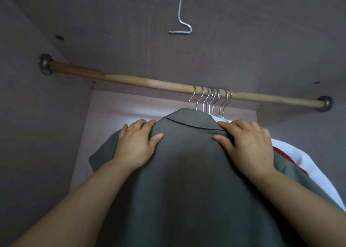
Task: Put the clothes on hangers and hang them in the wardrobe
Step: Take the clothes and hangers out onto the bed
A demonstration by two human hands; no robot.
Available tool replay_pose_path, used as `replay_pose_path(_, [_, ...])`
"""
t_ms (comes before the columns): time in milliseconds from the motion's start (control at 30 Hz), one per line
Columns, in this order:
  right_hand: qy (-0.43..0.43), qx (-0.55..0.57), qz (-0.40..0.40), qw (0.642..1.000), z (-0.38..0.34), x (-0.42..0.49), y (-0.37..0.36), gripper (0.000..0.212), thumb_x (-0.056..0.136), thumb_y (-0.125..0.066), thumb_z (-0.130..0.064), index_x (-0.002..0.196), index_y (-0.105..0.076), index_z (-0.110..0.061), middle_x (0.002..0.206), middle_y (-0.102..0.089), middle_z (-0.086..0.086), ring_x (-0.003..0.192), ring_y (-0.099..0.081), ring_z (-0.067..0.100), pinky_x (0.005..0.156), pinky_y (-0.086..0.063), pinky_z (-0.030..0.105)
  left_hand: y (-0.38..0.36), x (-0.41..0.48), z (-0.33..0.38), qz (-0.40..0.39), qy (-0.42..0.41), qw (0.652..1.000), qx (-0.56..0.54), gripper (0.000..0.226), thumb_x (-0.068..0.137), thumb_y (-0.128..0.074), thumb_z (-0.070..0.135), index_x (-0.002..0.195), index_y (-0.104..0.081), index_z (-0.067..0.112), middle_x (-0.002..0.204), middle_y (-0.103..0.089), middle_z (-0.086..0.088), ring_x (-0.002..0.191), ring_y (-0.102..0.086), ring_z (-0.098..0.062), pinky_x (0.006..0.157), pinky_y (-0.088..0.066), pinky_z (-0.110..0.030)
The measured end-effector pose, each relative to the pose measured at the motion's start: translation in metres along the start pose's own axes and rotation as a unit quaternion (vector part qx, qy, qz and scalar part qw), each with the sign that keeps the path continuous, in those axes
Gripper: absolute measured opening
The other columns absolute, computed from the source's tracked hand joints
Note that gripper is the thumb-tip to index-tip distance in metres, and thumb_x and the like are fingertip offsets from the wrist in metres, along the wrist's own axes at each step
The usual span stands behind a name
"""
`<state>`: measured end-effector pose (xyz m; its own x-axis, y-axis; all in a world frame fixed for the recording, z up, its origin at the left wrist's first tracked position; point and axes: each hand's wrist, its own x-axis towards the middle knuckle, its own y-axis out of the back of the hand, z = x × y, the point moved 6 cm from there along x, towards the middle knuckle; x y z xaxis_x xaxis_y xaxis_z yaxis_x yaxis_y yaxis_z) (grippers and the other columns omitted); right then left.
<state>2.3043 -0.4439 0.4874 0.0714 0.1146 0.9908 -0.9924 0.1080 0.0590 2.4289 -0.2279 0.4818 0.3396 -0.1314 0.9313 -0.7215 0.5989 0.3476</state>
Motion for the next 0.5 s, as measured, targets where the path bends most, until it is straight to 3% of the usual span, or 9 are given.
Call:
replay_pose_path(200, [-0.034,0.034,-0.050,0.998,0.004,0.015,-0.008,0.025,0.084,-0.064,-0.032,0.103,-0.070,-0.017,0.093,-0.063,0.011,0.092,-0.054,0.034,0.076,-0.038,0.036,0.007,0.009,-0.001,0.053,-0.002,0.998,-0.029,0.036,0.090,-0.053,0.033,0.125,-0.057,0.024,0.113,-0.059,-0.007,0.110,-0.048,-0.029,0.095,-0.028,-0.033])
replay_pose_path(333, [-0.012,0.061,-0.063,0.996,0.002,0.013,-0.001,0.030,0.082,-0.066,-0.032,0.107,-0.068,-0.014,0.095,-0.062,0.011,0.094,-0.054,0.034,0.080,-0.040,0.037,0.015,0.009,-0.003,0.054,0.014,0.993,-0.107,0.038,0.085,-0.062,0.028,0.123,-0.059,0.023,0.101,-0.057,-0.007,0.107,-0.049,-0.028,0.090,-0.034,-0.032])
replay_pose_path(433, [0.031,0.067,-0.068,0.995,0.004,0.000,0.008,0.054,0.074,-0.071,-0.042,0.117,-0.064,-0.011,0.098,-0.062,0.012,0.091,-0.055,0.036,0.083,-0.045,0.040,0.022,-0.002,-0.003,0.018,-0.037,0.994,-0.098,0.066,0.072,-0.072,0.046,0.132,-0.049,0.029,0.102,-0.047,0.002,0.107,-0.045,-0.022,0.091,-0.030,-0.028])
replay_pose_path(500, [0.046,0.052,-0.095,0.993,0.005,-0.007,0.011,0.076,0.068,-0.058,-0.062,0.126,-0.058,-0.012,0.106,-0.060,0.011,0.094,-0.054,0.035,0.086,-0.044,0.040,0.026,-0.010,-0.002,-0.028,-0.063,0.996,-0.054,0.098,0.054,-0.067,0.070,0.139,-0.037,0.032,0.116,-0.043,0.002,0.115,-0.038,-0.019,0.097,-0.023,-0.027])
